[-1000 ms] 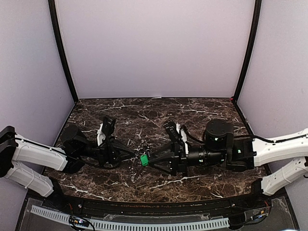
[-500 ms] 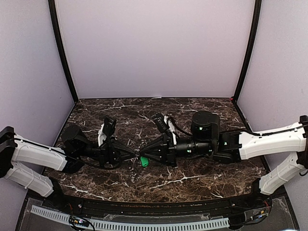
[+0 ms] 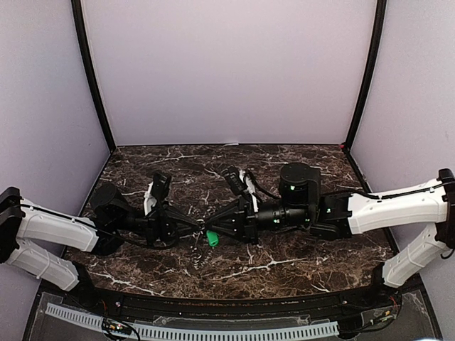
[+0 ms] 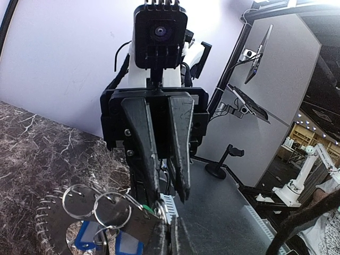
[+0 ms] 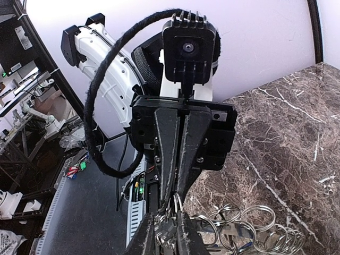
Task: Remove the keys from the keyring
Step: Pass from the left arm to the right
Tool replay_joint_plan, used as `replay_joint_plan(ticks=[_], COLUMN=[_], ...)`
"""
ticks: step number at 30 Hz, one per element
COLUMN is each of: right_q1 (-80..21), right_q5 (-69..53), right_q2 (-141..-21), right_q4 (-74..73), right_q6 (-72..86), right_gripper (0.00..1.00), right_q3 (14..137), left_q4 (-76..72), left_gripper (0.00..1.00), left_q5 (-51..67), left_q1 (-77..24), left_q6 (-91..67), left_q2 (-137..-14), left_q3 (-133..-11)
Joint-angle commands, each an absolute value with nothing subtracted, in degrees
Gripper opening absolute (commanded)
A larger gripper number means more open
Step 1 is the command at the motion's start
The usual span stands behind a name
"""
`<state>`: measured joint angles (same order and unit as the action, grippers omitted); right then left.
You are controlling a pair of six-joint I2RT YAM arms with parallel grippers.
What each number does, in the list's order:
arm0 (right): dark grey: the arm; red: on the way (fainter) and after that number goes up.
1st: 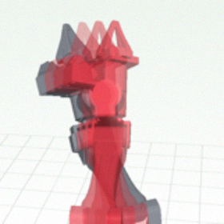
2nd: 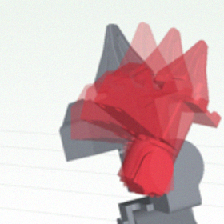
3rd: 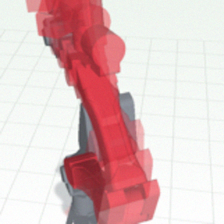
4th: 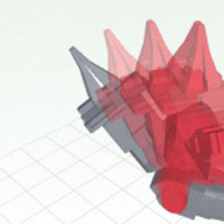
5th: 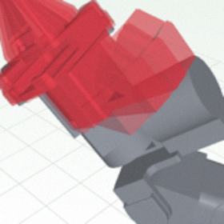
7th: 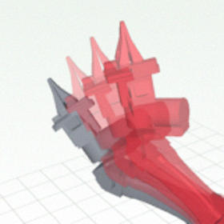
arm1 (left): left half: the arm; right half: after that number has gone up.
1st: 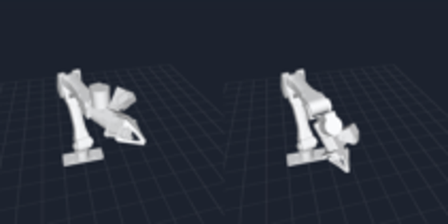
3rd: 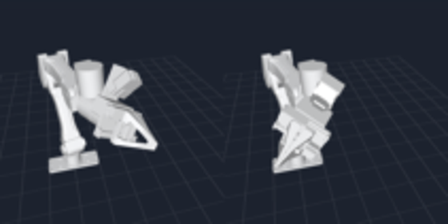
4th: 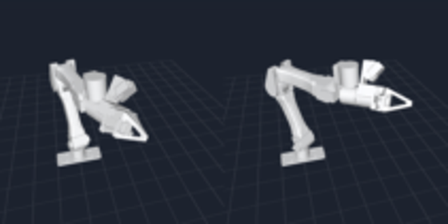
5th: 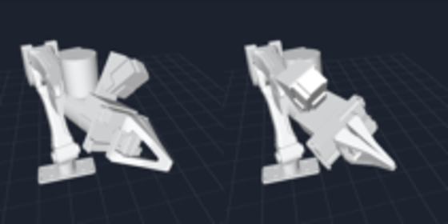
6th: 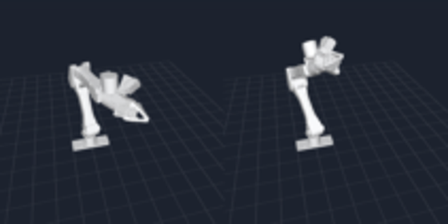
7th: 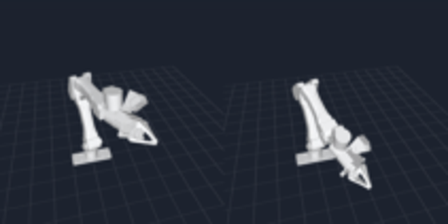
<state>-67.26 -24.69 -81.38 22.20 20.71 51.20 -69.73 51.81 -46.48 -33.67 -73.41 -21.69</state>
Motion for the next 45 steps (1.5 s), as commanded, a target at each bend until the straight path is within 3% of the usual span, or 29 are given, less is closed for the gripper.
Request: replay_joint_plan(ticks=[1,15,21,27,31,35,40,45], right_q1=[-67.21,-67.24,-67.23,-66.74,-66.02,-65.77,-65.41,-65.28], right_q5=[-25.43,-27.43,-31.26,-32.22,-30.75,-29.37,-28.38,-27.29], right_q2=[-83.71,-86.83,-86.83,-84.35,-83.06,-82.64,-83.18,-86.04], right_q4=[24.51,26.84,28.66,29.00,21.95,11.45,-2.20,-16.52], right_q6=[21.29,21.80,21.77,21.44,19.45,16.76,14.28,10.96], right_gripper=[0.15,0.18,0.00,0.00,0.00,0.00,0.00,0.00], right_q3=[53.05,53.59,53.35,51.11,52.12,54.71,58.45,64.66], left_q4=[-73.10,-72.65,-72.36,-70.37,-69.16,-66.38,-61.05,-57.11], left_gripper=[0.00,0.00,0.00,0.00,0.33,0.52,0.58,0.54], left_q5=[51.84,51.99,51.50,50.21,50.19,49.08,46.46,46.49], left_q1=[-46.68,-46.67,-46.67,-46.67,-46.67,-46.54,-46.45,-46.49], left_q6=[-33.22,-32.72,-32.40,-30.98,-30.20,-28.27,-24.40,-20.57], left_q2=[-71.72,-71.88,-71.81,-71.93,-72.16,-71.37,-70.62,-71.85], left_q3=[-22.40,-22.31,-22.19,-21.93,-21.65,-21.17,-20.90,-21.00])
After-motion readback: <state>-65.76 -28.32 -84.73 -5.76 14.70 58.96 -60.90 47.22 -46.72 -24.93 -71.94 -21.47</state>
